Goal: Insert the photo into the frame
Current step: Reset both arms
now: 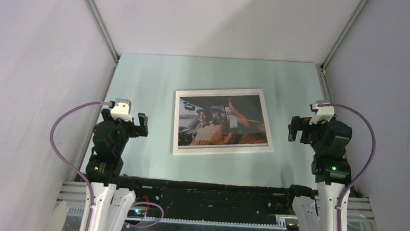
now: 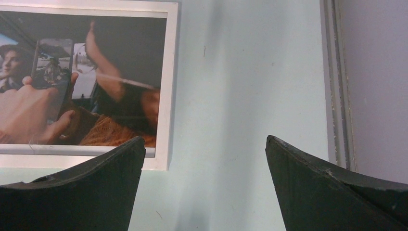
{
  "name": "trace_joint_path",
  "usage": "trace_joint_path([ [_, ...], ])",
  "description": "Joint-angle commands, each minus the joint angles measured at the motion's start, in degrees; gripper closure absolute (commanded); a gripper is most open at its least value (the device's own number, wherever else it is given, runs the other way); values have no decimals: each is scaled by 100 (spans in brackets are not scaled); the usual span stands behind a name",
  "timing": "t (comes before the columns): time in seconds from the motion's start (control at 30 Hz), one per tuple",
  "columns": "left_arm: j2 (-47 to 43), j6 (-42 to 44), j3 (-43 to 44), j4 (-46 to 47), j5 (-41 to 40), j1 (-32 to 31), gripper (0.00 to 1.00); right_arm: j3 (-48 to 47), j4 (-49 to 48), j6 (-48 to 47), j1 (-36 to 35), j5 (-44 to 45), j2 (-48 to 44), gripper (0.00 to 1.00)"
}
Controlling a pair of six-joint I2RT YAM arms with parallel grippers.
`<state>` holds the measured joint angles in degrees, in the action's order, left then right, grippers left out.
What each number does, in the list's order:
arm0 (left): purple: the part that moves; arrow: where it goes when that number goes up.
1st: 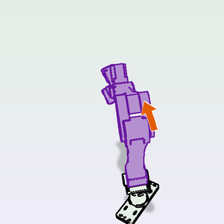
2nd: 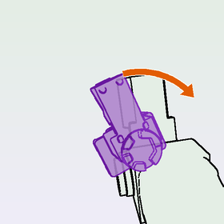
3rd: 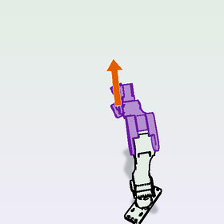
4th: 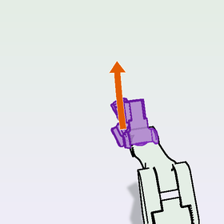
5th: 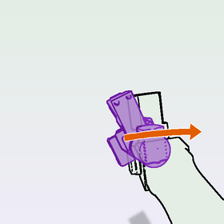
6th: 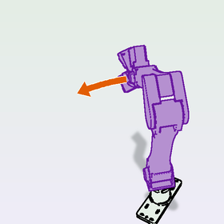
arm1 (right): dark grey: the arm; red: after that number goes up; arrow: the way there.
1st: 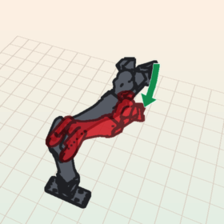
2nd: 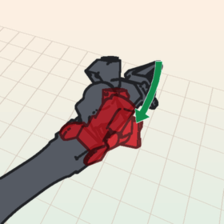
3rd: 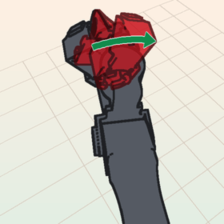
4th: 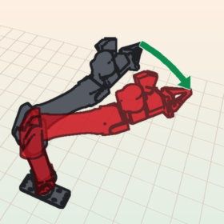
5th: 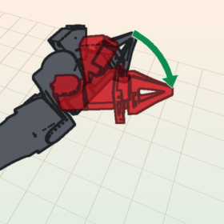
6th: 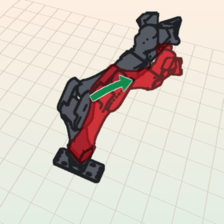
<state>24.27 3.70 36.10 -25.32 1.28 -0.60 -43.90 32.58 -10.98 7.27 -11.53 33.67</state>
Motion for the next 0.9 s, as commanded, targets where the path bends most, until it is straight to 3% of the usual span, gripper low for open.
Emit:
trace_joint_path([
  [0.0,-58,229,-77,399,147,43,0,26,-18,-179,20,-107,-114,1],
  [0.4,-558,319,-248,565,44,43,0,94,184,-474,509,-334,-90,0],
  [0.87,-529,342,-304,614,57,257,0,93,245,-520,849,-676,-315,1],
])
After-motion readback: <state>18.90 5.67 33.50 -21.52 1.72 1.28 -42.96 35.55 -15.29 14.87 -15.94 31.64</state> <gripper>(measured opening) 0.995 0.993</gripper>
